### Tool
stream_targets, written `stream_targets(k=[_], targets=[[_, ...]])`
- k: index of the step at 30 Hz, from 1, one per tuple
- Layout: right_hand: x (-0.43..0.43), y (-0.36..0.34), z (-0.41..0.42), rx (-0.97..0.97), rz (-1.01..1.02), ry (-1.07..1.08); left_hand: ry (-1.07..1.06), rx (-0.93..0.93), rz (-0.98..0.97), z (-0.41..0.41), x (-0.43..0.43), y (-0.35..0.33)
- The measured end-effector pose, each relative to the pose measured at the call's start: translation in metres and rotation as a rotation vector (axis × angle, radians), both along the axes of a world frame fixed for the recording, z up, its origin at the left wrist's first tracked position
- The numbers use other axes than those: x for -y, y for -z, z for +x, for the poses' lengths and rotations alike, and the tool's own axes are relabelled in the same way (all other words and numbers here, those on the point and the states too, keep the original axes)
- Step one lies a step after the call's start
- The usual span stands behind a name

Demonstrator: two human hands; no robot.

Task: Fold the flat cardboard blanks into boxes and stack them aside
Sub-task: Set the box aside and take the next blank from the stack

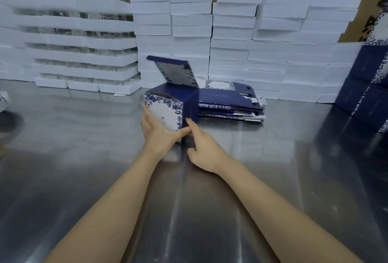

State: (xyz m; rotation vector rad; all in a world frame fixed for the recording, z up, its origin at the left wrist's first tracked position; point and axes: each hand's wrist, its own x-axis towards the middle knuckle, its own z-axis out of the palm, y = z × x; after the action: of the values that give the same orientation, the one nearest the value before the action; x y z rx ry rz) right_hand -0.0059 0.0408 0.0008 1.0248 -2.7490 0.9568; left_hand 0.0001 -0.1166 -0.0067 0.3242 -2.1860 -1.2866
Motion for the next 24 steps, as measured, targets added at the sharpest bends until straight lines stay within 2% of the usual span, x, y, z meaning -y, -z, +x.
stream_targets(k=[4,6,11,13,15,18,21,24], targets=[[0.005,-0.004,-0.01,-0.158,0.17,-0.127,-0.342,0.026,-0.026,-0.007,0.026,-0.003],[0.0,-0.005,-0.018,-0.243,0.183,-0.093,-0.467,-0.007,-0.008,-0.015,0.043,-0.005],[-0.061,-0.008,-0.072,-0.237,0.024,0.463,-0.422,0.039,-0.052,-0.053,0.076,-0.003],[-0.072,-0.004,-0.084,-0.232,-0.085,0.617,-0.431,0.056,-0.06,-0.075,0.083,-0.004],[-0.067,0.0,-0.089,-0.257,-0.108,0.604,-0.445,0.057,-0.059,-0.099,0.09,-0.005],[-0.059,0.006,-0.094,-0.278,0.056,0.45,-0.453,0.062,-0.048,-0.138,0.098,-0.008],[-0.062,0.009,-0.1,-0.274,0.082,0.46,-0.415,0.1,-0.062,-0.173,0.105,-0.009],[-0.06,0.011,-0.106,-0.268,0.127,0.449,-0.319,0.258,-0.24,-0.202,0.117,-0.004]])
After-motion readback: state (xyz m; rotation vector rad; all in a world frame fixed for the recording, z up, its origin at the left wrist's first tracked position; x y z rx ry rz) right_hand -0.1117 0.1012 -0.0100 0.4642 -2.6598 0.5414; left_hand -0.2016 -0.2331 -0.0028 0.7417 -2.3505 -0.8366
